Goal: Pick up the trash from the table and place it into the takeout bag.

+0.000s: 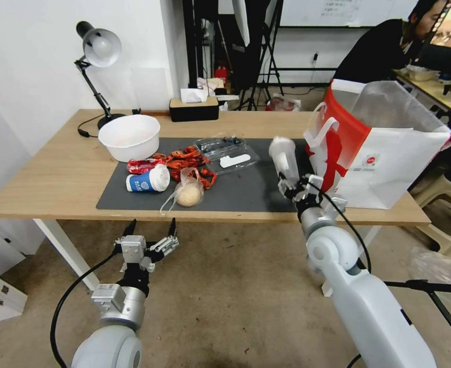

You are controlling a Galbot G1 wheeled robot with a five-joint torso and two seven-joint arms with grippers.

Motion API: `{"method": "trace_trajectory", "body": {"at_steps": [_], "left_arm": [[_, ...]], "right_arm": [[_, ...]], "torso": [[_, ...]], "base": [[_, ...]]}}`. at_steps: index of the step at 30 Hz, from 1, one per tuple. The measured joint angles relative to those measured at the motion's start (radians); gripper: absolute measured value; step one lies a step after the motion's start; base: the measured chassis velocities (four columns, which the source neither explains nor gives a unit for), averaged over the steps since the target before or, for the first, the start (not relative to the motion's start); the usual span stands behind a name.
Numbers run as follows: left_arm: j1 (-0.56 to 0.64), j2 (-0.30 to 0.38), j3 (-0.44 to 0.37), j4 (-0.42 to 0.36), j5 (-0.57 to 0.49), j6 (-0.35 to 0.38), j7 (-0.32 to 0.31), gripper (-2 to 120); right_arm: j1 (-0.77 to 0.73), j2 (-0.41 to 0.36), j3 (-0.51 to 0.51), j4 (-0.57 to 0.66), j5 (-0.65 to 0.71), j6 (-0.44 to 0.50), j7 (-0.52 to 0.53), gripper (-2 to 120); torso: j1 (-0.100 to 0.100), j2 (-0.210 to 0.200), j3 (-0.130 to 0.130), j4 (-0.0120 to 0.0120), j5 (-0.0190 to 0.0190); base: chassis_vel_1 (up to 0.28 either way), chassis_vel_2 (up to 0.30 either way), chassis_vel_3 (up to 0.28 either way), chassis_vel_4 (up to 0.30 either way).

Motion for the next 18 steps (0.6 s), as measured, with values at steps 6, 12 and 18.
{"method": "trace_trajectory", "body": {"at_steps": [6, 12, 18], "left_arm": [[0.002, -0.003, 0.005, -0.001, 0.007, -0.002, 0.000, 100], [0.007, -0.004, 0.007, -0.003, 0.012, -0.007, 0.000, 100], [0.010, -0.003, 0.009, -0.007, 0.014, -0.011, 0.001, 100]], "right_arm": [[-0.001, -0.033, 0.114, 0.082, 0.046, 0.074, -0.126, 52], [0.038, -0.068, 0.201, 0.122, 0.063, 0.075, -0.089, 52], [0.100, -0.109, 0.291, 0.112, 0.062, -0.022, 0.086, 52]], "torso": [[0.000, 0.000, 0.000, -0.0002, 0.0001], [0.000, 0.000, 0.000, 0.0001, 0.0001], [0.000, 0.000, 0.000, 0.0000, 0.0002]], "base": [[0.000, 0.000, 0.000, 0.000], [0.000, 0.000, 0.000, 0.000], [0.000, 0.000, 0.000, 0.000]]}}
